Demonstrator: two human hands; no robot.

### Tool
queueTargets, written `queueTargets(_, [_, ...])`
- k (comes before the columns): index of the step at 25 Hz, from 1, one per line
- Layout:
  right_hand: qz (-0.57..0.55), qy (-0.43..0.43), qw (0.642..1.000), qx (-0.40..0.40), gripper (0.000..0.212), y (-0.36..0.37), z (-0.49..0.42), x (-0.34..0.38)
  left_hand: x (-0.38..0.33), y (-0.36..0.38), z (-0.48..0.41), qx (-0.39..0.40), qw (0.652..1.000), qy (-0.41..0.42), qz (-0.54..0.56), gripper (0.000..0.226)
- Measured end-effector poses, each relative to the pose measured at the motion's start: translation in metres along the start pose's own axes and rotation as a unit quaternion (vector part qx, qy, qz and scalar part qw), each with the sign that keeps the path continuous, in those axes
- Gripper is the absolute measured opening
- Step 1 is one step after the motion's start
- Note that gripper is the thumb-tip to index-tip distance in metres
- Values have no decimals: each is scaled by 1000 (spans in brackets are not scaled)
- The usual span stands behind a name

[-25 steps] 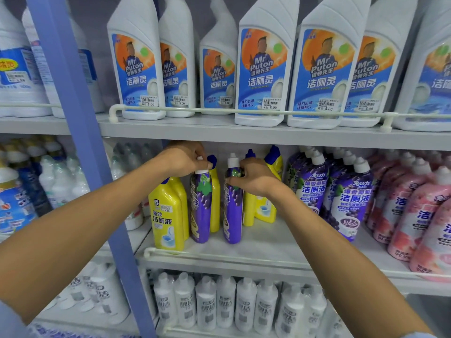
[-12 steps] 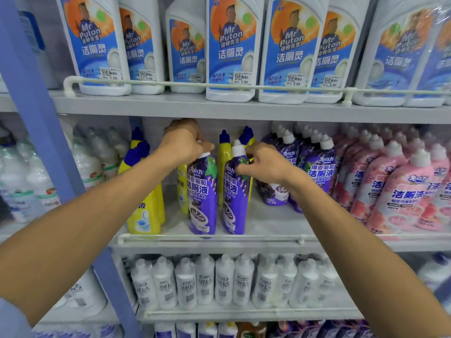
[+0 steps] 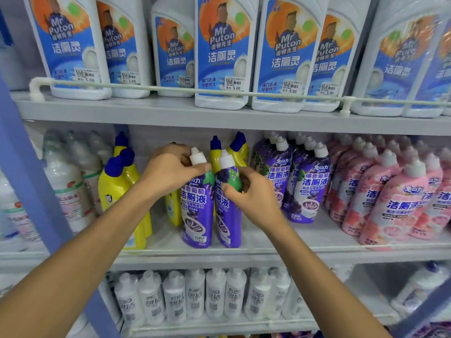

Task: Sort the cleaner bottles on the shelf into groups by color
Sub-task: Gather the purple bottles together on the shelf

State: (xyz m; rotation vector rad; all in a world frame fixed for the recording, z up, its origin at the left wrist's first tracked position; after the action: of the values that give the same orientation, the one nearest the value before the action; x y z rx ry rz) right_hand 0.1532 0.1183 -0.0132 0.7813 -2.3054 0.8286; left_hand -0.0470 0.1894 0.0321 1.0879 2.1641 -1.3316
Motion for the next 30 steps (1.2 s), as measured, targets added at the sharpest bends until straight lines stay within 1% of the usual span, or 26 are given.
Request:
queueTargets(2, [11,4,1000,-21,33,-3,0,-12,10,6,6,10,998,-10,59,53])
queueTargets(4, [-8,40,999,1,34,-4,1,-27,17,8,10,13,997,-8,79,48])
queueTargets(6, [-26,57,997,38,39,-3,4,-36,23,7,14,13,997,3,79,55])
queueTargets(8, [9,36,997,74,42,-3,0,-39,25,9,19,30,997,10,67,65])
queueTargets(10, [13,31,992,126,42,-5,-11,-42,27,12,23,31,999,20,38,66])
queueTargets(13, [-80,71,970,219,47,-11,-26,-48,26,13,26,18,999,45,-22,64])
queueTargets(15, [-103,75,958,256,50,-16,-29,-49,31,13,29,23,998,43,-39,66])
queueTargets(17, [-121,92,957,246,52,-15,-23,-50,34,15,33,21,998,33,-43,66])
queueTargets(19, [-144,129,964,183,56,-8,-8,-57,35,18,36,-1,998,32,-46,67])
queueTargets(21, [-132,137,974,125,57,0,9,-66,37,23,42,-28,998,26,-45,69])
queueTargets(22, [-129,133,976,114,56,2,16,-71,41,27,46,-31,999,12,-41,67])
queueTargets(23, [-132,129,976,112,54,0,19,-72,46,32,50,-24,999,-7,-33,64])
queueTargets(25, [-118,110,977,136,48,-11,18,-71,57,42,60,0,999,-37,-15,58])
queueTargets(27, [-109,98,976,162,45,-26,14,-75,61,49,65,7,999,-40,-10,56])
queueTargets(30, [-111,115,971,176,43,-51,11,-92,52,64,66,2,999,-43,-5,53])
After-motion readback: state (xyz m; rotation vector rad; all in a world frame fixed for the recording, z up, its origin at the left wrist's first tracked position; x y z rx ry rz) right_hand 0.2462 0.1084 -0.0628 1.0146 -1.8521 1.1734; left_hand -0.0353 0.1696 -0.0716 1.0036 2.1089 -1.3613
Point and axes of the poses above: each hand's wrist, its own z-axis away from the middle knuckle, its own y-axis out of the palm, x = y × z, the point moved 4 cm from there along -z, towards the middle knuckle, and after that the axes turned 13 degrees about -x, right-handed, at the moved point
